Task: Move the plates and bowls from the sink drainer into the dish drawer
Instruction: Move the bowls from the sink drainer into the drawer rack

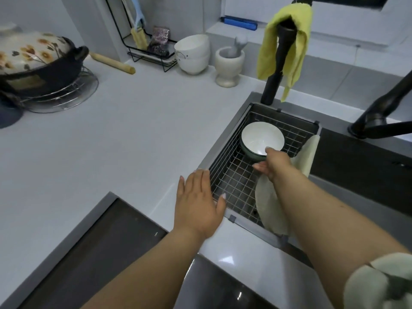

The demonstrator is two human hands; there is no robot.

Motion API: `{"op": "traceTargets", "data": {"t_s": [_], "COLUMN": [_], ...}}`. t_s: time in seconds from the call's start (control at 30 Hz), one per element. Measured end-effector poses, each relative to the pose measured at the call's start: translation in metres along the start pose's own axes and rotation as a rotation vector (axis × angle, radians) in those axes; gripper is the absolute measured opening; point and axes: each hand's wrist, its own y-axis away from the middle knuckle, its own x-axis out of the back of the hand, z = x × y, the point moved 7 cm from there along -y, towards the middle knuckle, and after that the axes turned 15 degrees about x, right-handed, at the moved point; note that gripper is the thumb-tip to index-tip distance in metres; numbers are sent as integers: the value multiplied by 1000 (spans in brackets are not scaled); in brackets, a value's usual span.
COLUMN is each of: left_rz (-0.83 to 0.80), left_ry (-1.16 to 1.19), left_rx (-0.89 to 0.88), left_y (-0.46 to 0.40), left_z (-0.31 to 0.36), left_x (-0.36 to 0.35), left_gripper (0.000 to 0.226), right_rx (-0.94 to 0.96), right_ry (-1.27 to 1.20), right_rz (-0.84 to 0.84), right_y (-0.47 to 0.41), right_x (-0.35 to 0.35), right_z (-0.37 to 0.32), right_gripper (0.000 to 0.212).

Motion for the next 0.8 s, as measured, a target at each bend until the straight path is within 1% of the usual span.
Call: {"op": "traceTargets", "data": {"t_s": [0.17,0.3,0.4,0.47,0.53,0.6,0.67,0.73,0.8], "left_rz": [-15,-12,-7,-6,-5,-9,-25,-93,-207], "left_ry": [5,15,21,29,51,130,297,498,692], "left_rx": [4,-1,-3,-6,-11,-18,-7,37,104], "left_y": [-1,-1,0,1,0,0,-2,-4,-9], "left_z": [-1,-1,-2,-2,-2,-4,-10,-16,-21], "left_x": [0,-1,0,0,1,4,5,9,16], "left_gripper": [76,75,75,77,77,73,68,64,52], "right_rx": [-73,-103,-157,-150,-106,-25,74,166,209], "right_ry": [-112,-215,-221,-204,-246,-179,-125,-94,-67], "right_rz": [11,125,197,222,248,244,207,139,43], "right_y": [-9,-15,-7,8,26,44,66,90,116], "right_x": [-8,-4,6,14,23,34,40,41,37], "right_z": [6,5,3,1,-3,-10,-20,-30,-38], "right_gripper": [51,51,46,45,46,50,51,51,48]}}
